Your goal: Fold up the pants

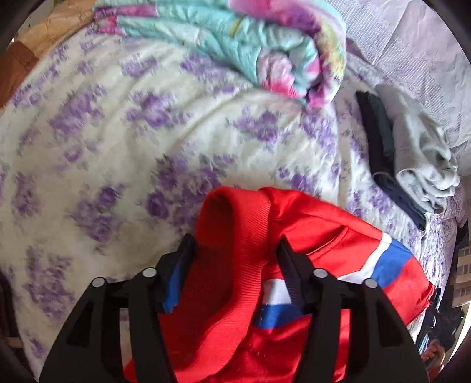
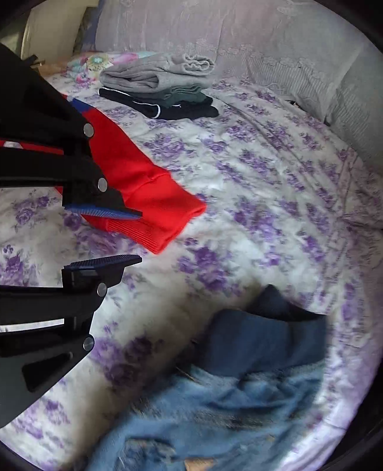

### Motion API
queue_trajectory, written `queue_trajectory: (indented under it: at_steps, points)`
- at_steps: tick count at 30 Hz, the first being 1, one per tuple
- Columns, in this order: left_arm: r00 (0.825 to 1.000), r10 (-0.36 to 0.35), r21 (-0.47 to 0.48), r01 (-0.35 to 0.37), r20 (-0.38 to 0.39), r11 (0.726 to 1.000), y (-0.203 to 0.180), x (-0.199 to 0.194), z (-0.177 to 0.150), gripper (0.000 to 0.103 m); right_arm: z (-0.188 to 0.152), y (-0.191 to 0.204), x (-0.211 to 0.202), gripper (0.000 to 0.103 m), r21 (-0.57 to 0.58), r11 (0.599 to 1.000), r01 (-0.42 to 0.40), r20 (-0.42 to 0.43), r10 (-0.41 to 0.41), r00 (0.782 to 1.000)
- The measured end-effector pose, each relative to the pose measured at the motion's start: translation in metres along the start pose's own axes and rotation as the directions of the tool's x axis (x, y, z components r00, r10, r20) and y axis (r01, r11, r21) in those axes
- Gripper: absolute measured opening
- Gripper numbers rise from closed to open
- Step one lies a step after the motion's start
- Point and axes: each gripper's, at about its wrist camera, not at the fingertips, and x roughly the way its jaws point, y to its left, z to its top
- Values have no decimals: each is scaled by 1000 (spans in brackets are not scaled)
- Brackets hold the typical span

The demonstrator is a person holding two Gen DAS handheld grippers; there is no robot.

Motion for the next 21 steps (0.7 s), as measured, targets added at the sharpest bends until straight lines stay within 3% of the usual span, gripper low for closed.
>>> queue_trajectory:
  at_steps: [4,6,7,9,13,15,16,18,20,21]
  points:
    - [995,28,45,-32,99,998,-6,-37,-4,58,-18,70,-18,27,-286,958,-20,29,29,999]
    - [992,6,67,-14,122,998,-8,-52,-9,58,-45,112,-10,40,-404,912,-74,-28,69,997]
    - [992,-13,83,3,128,997,-11,-57,-15,58,-60,129,-4,41,-445,889,-106,-62,87,994]
    - [993,-44,126,30,106,992,-20,-55,-27,61,-94,165,11,41,-521,835,-175,-144,116,983]
    - [998,51,177,-59,48,982,-24,-27,-58,62,-175,236,40,41,-682,677,-277,-282,106,954]
    - [991,128,192,-134,47,972,-21,-9,-67,62,-205,256,51,53,-755,594,-279,-300,67,952]
    - [983,173,203,-182,58,962,-21,-3,-69,67,-222,261,61,57,-786,557,-267,-315,11,949]
    - [975,211,199,-220,64,955,-17,2,-70,76,-241,260,82,59,-828,514,-225,-310,-85,947]
    - [981,187,138,-191,43,972,-10,-4,-69,75,-247,262,69,58,-860,475,-185,-251,-79,965]
    - [986,163,116,-167,40,979,-5,-10,-70,74,-247,264,59,58,-859,480,-177,-241,-74,968]
